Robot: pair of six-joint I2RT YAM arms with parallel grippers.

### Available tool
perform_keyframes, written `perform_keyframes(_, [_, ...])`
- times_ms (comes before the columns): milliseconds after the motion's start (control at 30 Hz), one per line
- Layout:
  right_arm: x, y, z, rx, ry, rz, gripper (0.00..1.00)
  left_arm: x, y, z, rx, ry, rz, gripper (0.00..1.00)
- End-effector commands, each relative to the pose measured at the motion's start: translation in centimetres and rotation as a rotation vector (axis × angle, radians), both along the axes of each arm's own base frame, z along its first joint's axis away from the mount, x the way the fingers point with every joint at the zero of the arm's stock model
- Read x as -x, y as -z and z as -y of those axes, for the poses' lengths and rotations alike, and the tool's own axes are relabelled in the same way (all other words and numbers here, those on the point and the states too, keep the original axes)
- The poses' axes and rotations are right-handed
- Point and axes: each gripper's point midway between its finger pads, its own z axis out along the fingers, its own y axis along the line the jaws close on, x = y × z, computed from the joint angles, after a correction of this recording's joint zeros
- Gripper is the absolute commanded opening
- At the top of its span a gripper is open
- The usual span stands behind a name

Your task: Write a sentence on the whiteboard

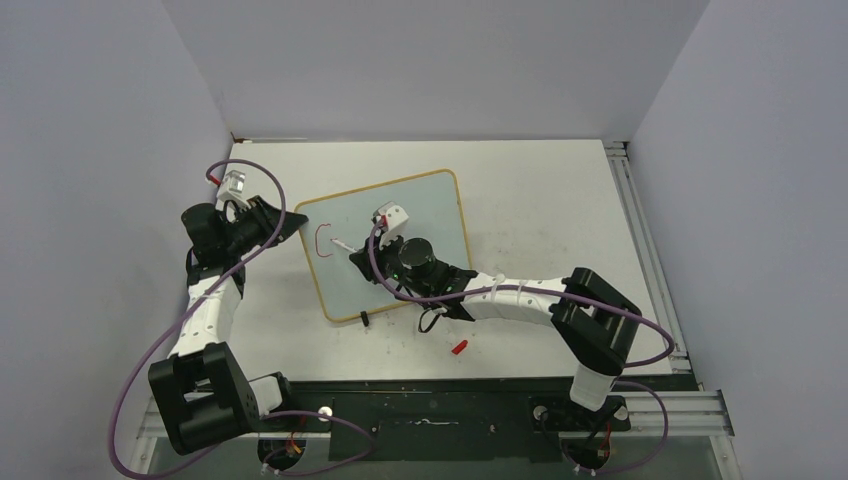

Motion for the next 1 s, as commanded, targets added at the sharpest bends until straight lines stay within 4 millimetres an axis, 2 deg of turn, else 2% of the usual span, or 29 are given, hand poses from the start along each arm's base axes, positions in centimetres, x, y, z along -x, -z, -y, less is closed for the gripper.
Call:
perform_keyframes(0, [0.1,-0.2,-0.3,-0.009,0.002,0.001,0.05,-0.1,-0.6,0.2,-0.002,0.020,0.010,0.21])
perform_keyframes(200, [0.9,0.9,0.0,0.009,-0.002,-0.014,0.05,-0.1,-0.6,0.2,-0.001,0.021,0.011,0.19])
perform_keyframes(500, [0.8,1.2,1.1,0.020,0.031,-0.017,0.05,-0.1,-0.5,0.1,0.000,0.019,0.008,0.19])
perform_keyframes(767, [0.5,0.4,2.0,0.017,0.069,-0.001,0.05,-0.1,-0.5,0.1,-0.002,0.018,0.007,0.19])
perform_keyframes(967, [0.3,-0.4,1.9,0.007,0.075,0.016,0.05,-0.1,-0.5,0.1,-0.004,0.018,0.009,0.19])
